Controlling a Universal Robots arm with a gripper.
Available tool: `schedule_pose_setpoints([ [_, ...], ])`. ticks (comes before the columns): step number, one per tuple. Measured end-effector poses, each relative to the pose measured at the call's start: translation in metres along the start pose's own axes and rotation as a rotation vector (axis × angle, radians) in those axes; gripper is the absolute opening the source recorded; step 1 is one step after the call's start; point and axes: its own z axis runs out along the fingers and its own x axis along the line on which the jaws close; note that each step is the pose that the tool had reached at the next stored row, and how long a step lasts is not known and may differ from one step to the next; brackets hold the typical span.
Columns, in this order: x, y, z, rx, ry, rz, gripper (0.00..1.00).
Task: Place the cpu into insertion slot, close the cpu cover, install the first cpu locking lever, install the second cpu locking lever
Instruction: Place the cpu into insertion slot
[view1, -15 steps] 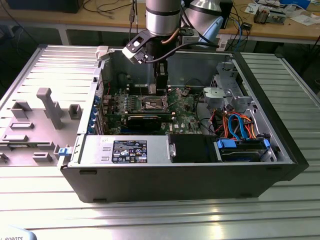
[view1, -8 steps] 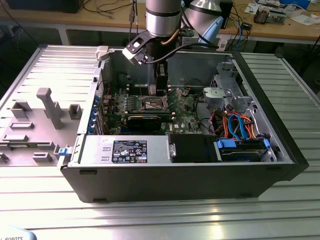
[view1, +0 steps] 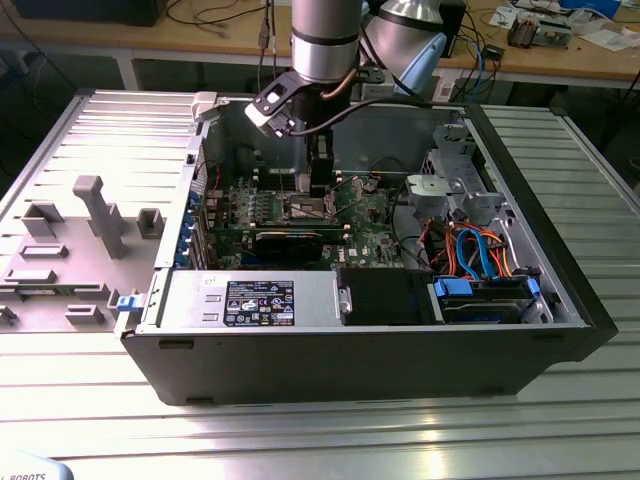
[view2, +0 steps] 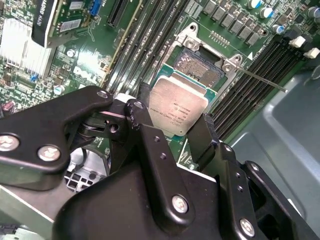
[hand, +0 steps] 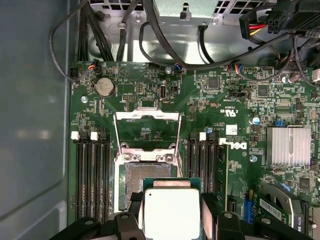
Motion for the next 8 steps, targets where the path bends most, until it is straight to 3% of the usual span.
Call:
schedule_pose_setpoints([
  [1,0.0001,0.0000,0.0004,0.0010,0.0037,0.002,0.54],
  [8,0.0001,0.0000,0.0005,0.0010,0.0035,0.001,0.54],
])
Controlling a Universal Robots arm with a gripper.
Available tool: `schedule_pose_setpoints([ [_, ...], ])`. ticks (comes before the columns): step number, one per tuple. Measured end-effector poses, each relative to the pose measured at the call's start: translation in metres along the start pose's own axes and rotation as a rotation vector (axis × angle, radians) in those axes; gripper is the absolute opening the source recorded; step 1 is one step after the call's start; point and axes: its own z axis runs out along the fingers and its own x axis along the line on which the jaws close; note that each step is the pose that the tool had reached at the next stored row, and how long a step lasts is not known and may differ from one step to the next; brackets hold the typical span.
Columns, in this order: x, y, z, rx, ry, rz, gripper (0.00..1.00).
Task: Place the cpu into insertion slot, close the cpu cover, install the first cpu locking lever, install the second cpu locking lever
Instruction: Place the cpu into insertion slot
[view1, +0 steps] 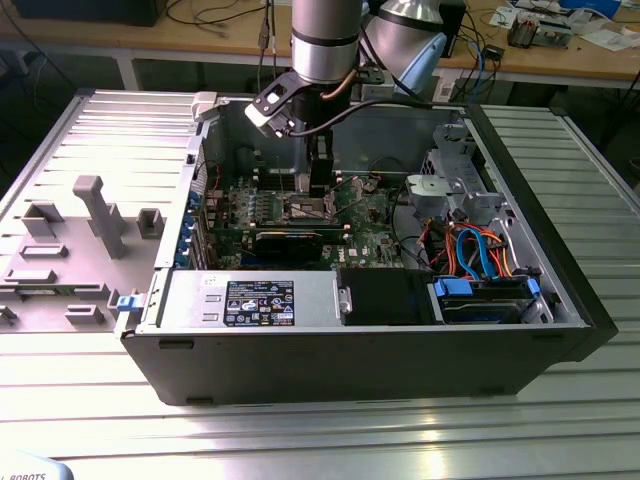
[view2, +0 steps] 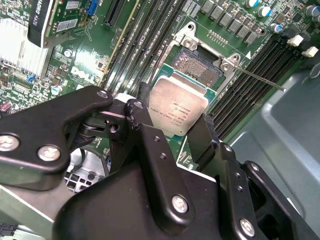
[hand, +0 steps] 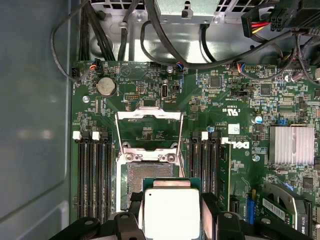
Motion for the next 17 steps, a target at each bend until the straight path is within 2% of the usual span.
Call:
schedule_pose_setpoints([
  [5,0.0000,0.0000,0.0017,0.0001,0.0003,0.000,0.54],
  [6,0.0001,-0.0001,0.0027,0.0000,0.0021,0.000,0.54],
  [8,0.0001,-0.0001,0.0051,-0.0002,0.0113,0.000,0.54],
  [17,0.0003,-0.0001,0.0141,-0.0001,0.0117,0.000,0.54],
])
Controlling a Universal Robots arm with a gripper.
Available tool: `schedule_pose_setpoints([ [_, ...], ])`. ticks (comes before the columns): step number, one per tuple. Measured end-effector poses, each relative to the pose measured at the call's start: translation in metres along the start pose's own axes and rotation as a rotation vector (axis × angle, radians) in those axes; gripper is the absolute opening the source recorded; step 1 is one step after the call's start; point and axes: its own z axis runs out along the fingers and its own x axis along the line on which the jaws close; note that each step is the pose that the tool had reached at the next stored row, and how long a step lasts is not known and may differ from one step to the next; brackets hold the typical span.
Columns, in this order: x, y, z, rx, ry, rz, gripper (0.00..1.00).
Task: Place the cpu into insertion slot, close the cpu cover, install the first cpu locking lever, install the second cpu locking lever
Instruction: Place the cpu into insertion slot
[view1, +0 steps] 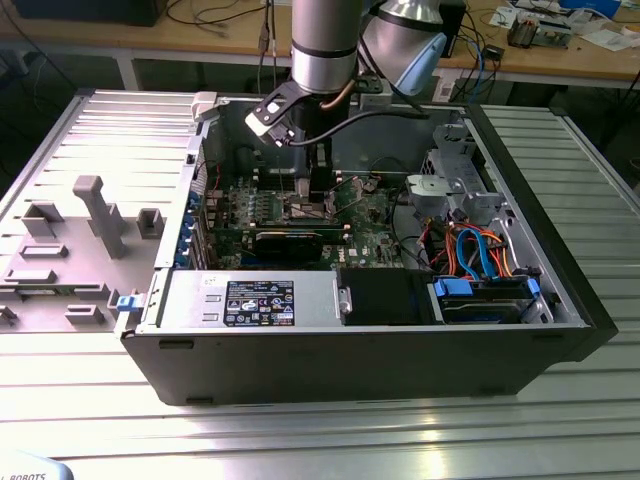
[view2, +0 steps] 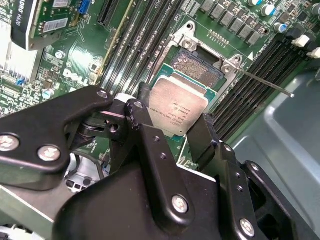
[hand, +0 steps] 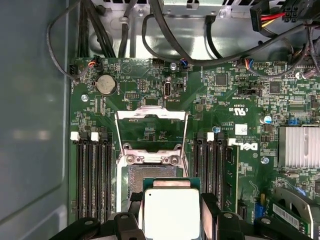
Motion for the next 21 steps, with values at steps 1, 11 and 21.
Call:
schedule_pose_setpoints([
  [1,0.0001,0.0000,0.0015,-0.0001,0.0001,0.000,0.54],
  [11,0.0002,-0.0002,0.0126,-0.0011,0.0001,0.000,0.54],
  [21,0.0058,-0.0002,0.0211,-0.0020,0.0006,0.000,0.54],
])
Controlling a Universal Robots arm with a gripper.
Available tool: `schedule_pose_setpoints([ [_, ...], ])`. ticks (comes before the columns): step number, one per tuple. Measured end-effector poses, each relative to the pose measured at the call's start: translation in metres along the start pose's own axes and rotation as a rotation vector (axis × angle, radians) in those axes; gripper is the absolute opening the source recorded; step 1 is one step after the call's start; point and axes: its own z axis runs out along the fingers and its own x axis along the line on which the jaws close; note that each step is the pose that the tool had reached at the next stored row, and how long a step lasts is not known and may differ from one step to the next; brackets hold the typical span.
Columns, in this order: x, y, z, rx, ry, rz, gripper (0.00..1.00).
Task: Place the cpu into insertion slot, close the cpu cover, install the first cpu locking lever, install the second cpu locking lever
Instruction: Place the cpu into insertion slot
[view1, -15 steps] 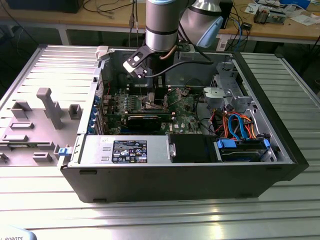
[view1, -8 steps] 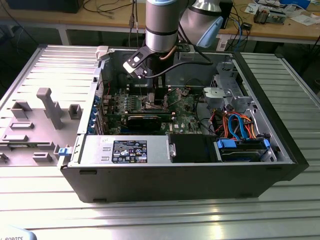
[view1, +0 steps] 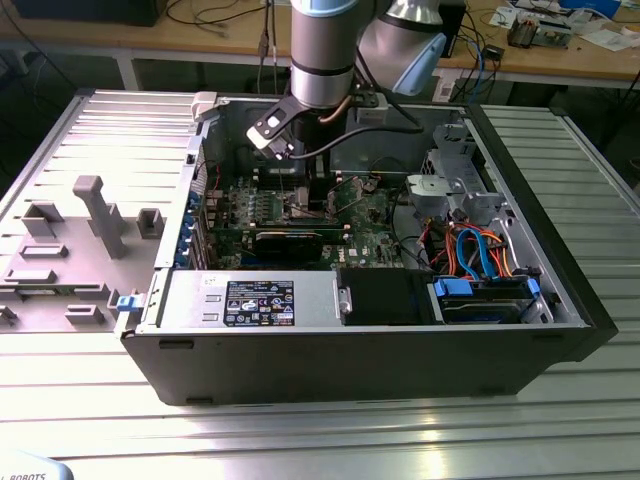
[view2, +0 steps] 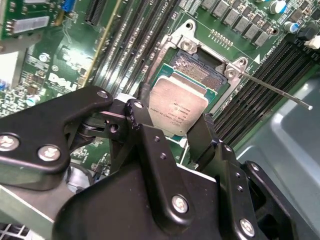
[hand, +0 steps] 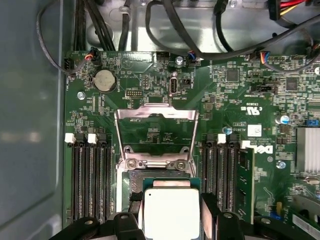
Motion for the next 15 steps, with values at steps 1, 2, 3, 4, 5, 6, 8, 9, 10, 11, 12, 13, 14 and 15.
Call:
schedule_pose_setpoints([
  [1,0.0016,0.0000,0.0017,0.0000,0.0003,0.000,0.54],
  [2,0.0032,0.0001,0.0025,0.0000,0.0006,0.000,0.54],
  [3,0.0045,0.0001,0.0030,-0.0001,0.0007,0.000,0.54],
  [4,0.0063,0.0001,0.0035,0.0000,0.0007,0.000,0.54],
  [5,0.0074,0.0001,0.0042,0.0000,0.0006,0.000,0.54],
  [6,0.0077,0.0001,0.0066,0.0000,0.0007,0.000,0.54],
  [8,0.0078,-0.0017,0.0111,0.0000,0.0004,0.000,0.54],
  [9,0.0079,-0.0031,0.0128,-0.0002,0.0005,0.000,0.54],
  [10,0.0079,-0.0049,0.0144,-0.0009,0.0006,0.000,0.54],
  [11,0.0079,-0.0052,0.0155,-0.0010,0.0006,0.000,0.54],
  [12,0.0080,-0.0051,0.0168,-0.0011,0.0006,0.002,0.54],
  [13,0.0081,-0.0051,0.0184,-0.0009,0.0003,0.018,0.54],
  [14,0.0081,-0.0052,0.0193,-0.0008,0.0002,0.028,0.54],
  [15,0.0082,-0.0052,0.0210,-0.0007,0.0000,0.037,0.54],
])
